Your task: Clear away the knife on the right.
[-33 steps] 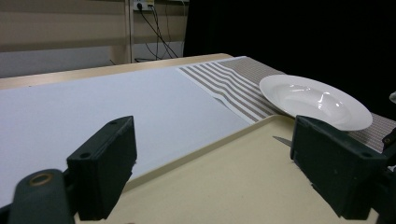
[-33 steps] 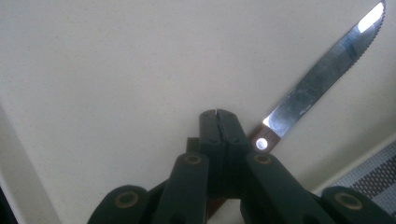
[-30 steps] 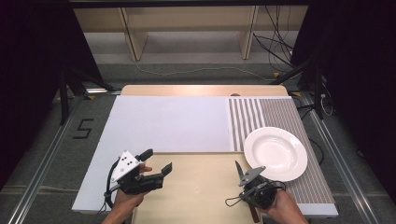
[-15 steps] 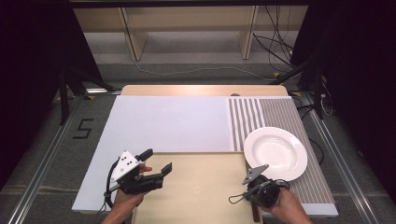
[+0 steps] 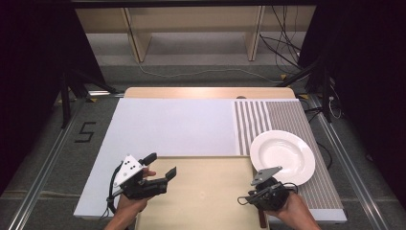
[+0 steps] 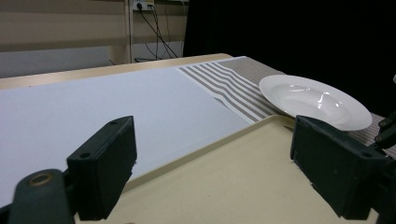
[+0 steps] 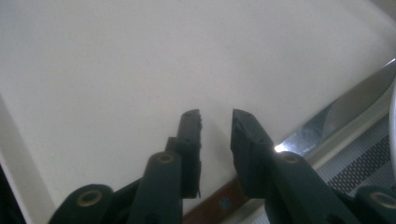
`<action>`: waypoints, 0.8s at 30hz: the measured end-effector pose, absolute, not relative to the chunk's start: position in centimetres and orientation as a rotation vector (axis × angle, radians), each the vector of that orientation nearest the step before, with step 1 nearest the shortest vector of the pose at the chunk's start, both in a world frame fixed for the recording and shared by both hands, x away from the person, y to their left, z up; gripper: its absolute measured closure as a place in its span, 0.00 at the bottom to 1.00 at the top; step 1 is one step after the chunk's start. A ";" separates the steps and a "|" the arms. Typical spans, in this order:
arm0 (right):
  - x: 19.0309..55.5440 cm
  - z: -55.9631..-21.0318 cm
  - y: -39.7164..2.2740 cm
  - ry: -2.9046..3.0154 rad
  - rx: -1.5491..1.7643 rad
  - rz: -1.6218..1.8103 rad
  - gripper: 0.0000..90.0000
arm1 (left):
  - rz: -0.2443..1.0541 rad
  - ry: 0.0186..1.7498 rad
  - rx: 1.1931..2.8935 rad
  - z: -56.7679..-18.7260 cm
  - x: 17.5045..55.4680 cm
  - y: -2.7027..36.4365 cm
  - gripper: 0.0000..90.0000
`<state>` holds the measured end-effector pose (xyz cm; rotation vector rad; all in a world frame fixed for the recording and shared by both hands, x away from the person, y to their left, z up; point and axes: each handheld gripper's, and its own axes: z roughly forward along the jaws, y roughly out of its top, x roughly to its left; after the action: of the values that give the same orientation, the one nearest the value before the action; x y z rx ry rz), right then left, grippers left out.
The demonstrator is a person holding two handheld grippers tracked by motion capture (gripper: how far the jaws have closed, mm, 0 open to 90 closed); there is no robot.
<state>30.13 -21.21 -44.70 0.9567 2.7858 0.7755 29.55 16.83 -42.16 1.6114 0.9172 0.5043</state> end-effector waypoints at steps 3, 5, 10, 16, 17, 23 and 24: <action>30.2 -44.5 -21.2 2.777 0.982 0.811 0.62 | 0.504 0.916 1.613 -42.2 29.6 16.8 0.16; 30.3 -44.6 -21.1 2.764 0.983 0.827 0.54 | 0.502 0.916 1.612 -42.2 29.6 16.8 0.16; 30.4 -44.2 -21.1 2.715 1.037 0.930 0.31 | 0.499 0.916 1.615 -42.2 29.6 16.8 0.16; 30.3 -43.6 -21.3 2.646 1.060 1.057 0.22 | 0.493 0.914 1.619 -42.2 29.6 16.8 0.16; 30.3 -43.5 -21.3 2.639 1.060 1.072 0.21 | 0.495 0.913 1.618 -42.2 29.6 16.8 0.16; 30.0 -43.2 -21.3 2.611 1.059 1.136 0.17 | 0.493 0.912 1.618 -42.2 29.6 16.8 0.16; 30.0 -43.1 -21.3 2.598 1.059 1.149 0.16 | 0.491 0.913 1.618 -42.2 29.6 16.8 0.16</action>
<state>29.95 -21.28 -43.07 1.0586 2.5984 1.1492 29.60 16.80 -42.18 1.6184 0.9128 0.4907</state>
